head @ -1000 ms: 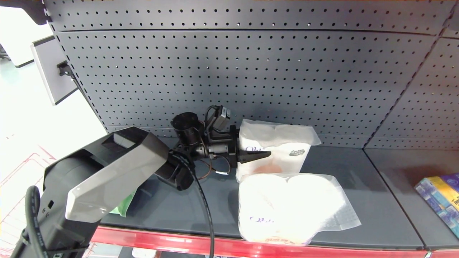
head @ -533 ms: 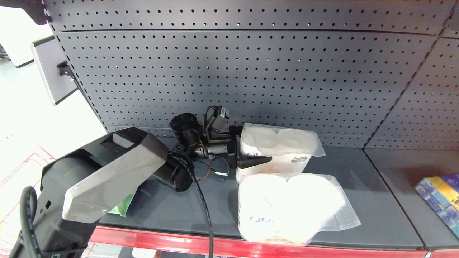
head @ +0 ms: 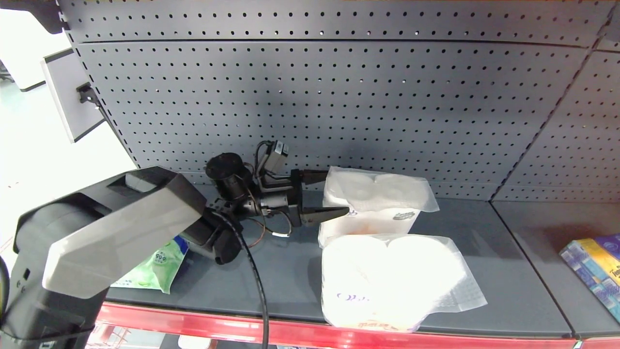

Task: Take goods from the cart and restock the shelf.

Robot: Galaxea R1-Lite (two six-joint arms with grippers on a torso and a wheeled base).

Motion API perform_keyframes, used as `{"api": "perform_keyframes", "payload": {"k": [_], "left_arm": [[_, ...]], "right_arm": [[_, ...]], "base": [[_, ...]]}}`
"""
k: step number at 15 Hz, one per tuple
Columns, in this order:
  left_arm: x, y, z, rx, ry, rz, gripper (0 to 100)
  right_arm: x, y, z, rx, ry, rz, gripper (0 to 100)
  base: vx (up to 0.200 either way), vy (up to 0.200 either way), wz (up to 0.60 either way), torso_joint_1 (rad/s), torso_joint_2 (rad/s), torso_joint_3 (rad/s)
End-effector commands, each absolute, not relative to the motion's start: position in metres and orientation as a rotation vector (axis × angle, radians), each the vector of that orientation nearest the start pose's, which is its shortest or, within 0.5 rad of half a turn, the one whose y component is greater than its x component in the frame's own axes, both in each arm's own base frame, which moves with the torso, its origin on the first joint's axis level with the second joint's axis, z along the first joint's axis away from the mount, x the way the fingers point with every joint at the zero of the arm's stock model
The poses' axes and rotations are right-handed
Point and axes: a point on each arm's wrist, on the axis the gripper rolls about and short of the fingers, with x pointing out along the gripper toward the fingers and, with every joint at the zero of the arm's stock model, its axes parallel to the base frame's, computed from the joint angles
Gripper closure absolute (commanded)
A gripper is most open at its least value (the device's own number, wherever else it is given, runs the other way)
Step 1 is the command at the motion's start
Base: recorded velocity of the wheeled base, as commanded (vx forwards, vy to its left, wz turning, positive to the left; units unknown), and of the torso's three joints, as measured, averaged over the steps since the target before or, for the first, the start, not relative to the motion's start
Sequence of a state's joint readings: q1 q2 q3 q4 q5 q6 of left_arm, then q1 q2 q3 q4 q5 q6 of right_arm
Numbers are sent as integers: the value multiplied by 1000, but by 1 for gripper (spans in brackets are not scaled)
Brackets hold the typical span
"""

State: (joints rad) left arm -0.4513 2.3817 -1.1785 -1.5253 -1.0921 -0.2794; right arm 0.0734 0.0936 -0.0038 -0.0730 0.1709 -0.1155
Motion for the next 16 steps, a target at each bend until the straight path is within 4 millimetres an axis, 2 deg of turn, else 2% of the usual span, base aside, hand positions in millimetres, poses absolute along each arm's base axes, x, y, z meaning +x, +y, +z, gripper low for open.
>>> {"api": "perform_keyframes", "payload": {"k": [1,4,12,16], "left_arm": [[379,-194,110,-103,-129,-1538,0],[378,-181,108,-101,-130,-1510,0],[353,-140,118,-125,-60,-1438,0],[321,-117,136,-133,-45,-1396,0]], "right_arm": [[-16,3,85,-118,7,246,0],[-16,3,85,-120,7,246,0],[-16,3,83,-117,24,249,0],[-16,3,83,-114,26,247,0]], "base": [[0,0,0,0,0,0],[0,0,0,0,0,0],[0,0,0,0,0,0],[0,0,0,0,0,0]]}}
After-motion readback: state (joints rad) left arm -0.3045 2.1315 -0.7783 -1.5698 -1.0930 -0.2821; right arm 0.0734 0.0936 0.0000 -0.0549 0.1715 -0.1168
